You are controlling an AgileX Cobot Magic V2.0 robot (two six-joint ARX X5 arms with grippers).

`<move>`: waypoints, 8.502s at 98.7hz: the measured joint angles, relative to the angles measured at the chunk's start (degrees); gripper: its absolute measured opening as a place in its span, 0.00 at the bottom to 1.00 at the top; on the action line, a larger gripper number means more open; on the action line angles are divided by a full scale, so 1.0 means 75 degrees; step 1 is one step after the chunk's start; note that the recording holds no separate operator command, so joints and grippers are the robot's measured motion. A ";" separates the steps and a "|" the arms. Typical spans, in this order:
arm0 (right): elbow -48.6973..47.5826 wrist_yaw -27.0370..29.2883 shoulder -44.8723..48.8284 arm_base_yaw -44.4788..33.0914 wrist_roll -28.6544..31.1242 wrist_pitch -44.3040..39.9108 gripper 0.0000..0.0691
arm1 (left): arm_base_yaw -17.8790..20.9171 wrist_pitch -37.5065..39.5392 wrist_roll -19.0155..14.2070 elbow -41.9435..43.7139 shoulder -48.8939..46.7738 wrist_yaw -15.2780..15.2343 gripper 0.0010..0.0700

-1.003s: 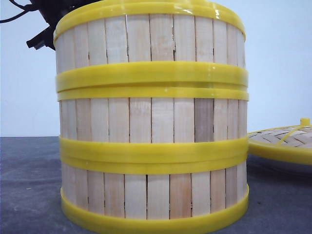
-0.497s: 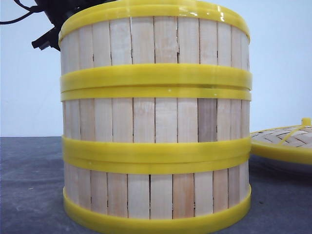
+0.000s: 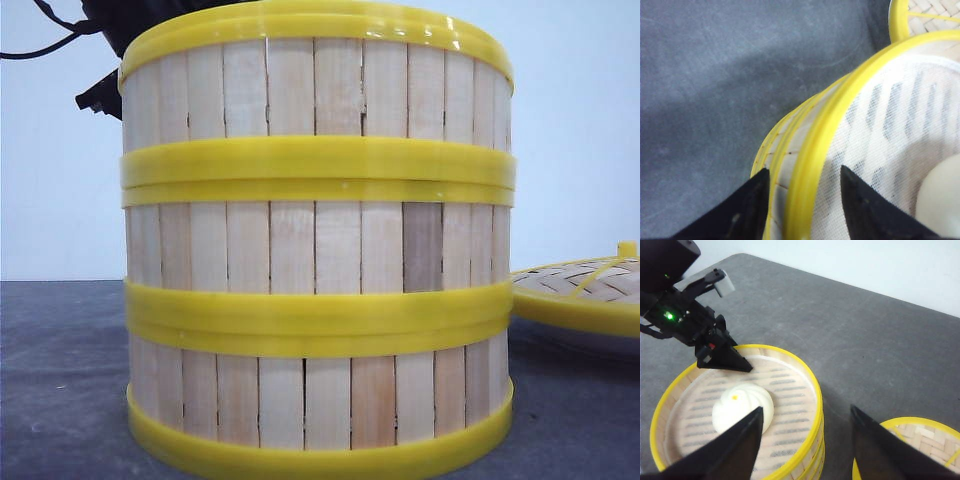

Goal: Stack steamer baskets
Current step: 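Open the left gripper and withdraw it from the stack, then lower the right gripper onto the woven lid and grasp its center knob, then lift the woven lid with the right gripper and place it atop the stack, then open the right gripper and raise it off the lid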

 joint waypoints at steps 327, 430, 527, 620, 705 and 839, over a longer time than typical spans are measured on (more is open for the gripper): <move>-0.0699 0.0493 0.5572 -0.3707 0.0968 0.0583 0.16 | -0.0009 -0.0102 0.0300 -0.2940 -0.8140 -0.1816 0.38; 0.0472 0.0321 0.4159 -0.3707 0.0312 -0.0699 0.08 | -0.0009 -0.0070 0.0300 -0.2940 -0.8140 -0.1816 0.38; 0.3739 -0.0624 0.4342 0.0519 -0.0020 -0.2259 0.08 | -0.0009 -0.0047 0.0300 -0.2940 -0.8140 -0.1816 0.38; 0.3739 -0.0006 0.5391 0.2037 -0.0020 -0.2489 0.08 | -0.0009 -0.0047 0.0300 -0.2940 -0.8142 -0.1816 0.38; 0.3748 0.0166 0.5995 0.2040 -0.0055 -0.2110 0.35 | -0.0009 -0.0050 0.0353 -0.2940 -0.8145 -0.1816 0.38; 0.1915 0.3861 -0.0035 0.2040 0.0813 -0.2547 0.56 | -0.0009 0.0458 0.0382 -0.3821 -0.8489 -0.1670 0.38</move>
